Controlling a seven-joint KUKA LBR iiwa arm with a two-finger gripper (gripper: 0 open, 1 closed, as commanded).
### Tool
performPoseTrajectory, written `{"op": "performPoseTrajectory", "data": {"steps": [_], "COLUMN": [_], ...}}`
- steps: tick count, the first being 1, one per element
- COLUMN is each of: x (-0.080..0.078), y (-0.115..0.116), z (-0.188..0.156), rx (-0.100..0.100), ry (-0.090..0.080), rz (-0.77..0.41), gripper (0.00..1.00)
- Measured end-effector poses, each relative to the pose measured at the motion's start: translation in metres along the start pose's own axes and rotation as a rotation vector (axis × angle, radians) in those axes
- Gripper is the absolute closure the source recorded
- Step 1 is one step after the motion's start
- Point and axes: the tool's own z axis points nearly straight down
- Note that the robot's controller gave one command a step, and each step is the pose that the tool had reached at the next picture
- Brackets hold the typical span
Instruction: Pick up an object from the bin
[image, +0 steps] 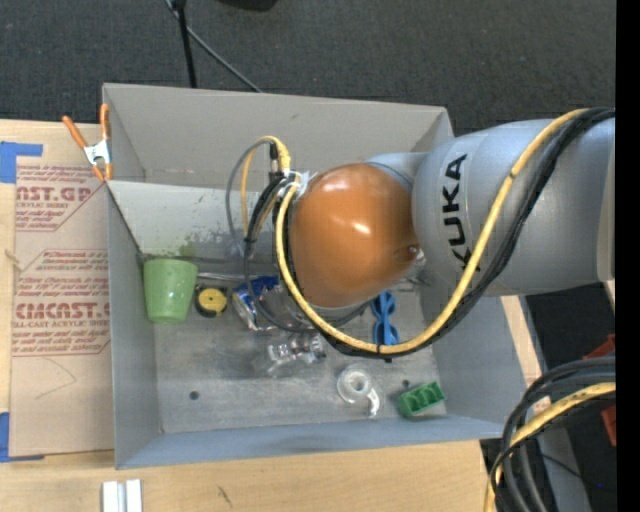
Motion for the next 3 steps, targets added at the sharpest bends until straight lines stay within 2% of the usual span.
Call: {"op": "performPoseTrajectory", "data": {"steps": [1, 2, 3], "x": [-0.009, -0.038, -0.065], "y": [-0.021, -0.064, -0.078], "z": [-0.009, -0.026, -0.005], "rx": [0.005, 0.008, 0.003], "ry": [0.001, -0.001, -0.001], "rz": [-0.009, -0.018, -0.05], "gripper": [1.0, 1.0, 1.0]}}
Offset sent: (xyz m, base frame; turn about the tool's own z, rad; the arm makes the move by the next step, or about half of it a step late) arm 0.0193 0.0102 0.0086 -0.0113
